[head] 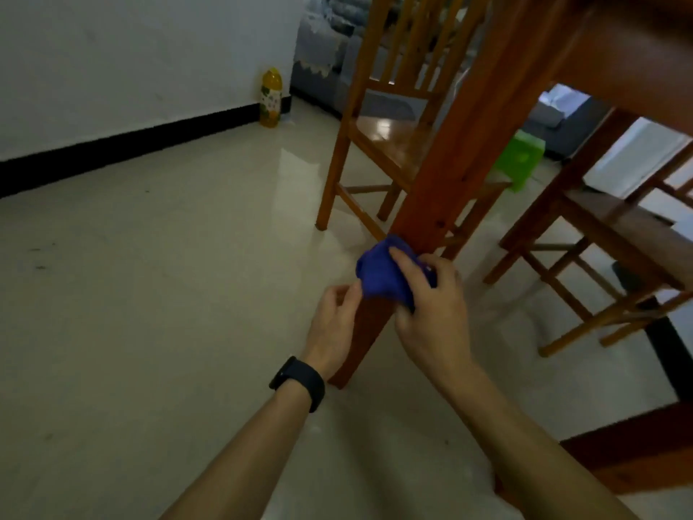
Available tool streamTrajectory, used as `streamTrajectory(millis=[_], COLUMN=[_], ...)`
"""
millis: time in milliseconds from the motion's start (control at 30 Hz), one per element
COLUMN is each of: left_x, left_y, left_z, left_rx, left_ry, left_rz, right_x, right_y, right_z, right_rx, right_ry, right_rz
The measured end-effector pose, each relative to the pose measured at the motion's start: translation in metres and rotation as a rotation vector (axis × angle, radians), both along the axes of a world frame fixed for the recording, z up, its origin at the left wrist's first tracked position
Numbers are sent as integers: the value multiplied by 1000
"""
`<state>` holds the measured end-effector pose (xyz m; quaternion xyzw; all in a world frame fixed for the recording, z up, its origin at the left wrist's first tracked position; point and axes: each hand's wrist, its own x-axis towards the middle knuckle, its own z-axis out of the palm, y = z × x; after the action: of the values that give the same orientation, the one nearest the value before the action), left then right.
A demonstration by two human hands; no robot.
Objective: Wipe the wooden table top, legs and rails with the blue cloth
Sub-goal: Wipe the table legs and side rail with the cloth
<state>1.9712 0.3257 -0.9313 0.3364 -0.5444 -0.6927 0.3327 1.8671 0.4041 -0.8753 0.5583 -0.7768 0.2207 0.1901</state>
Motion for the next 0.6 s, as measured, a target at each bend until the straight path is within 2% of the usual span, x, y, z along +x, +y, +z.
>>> streamTrajectory(millis=[100, 167, 267, 300, 367, 500, 600], left_x=[9, 15, 21, 24, 31, 21, -15], left_y=[13, 18, 21, 20, 18, 25, 24], left_z=[10, 19, 27, 28, 32, 60, 66], left_rx=[-51, -107, -254, -316, -430, -601, -727], left_ry=[22, 37, -82, -143, -217, -164, -149], left_rz=[-52, -117, -60, 6, 150, 399, 443], right_x=[8, 17, 20, 14, -5, -41, -46], right_y=[3, 6, 10, 12, 14, 12, 1], right_z=[-1, -13, -19, -15, -8, -3, -10], right_rx=[-141, -116, 115, 212, 264, -125, -208], right_ry=[-422, -665, -1125, -1214, -1265, -1304, -1376], right_rz=[33, 70, 282, 330, 302, 75, 93])
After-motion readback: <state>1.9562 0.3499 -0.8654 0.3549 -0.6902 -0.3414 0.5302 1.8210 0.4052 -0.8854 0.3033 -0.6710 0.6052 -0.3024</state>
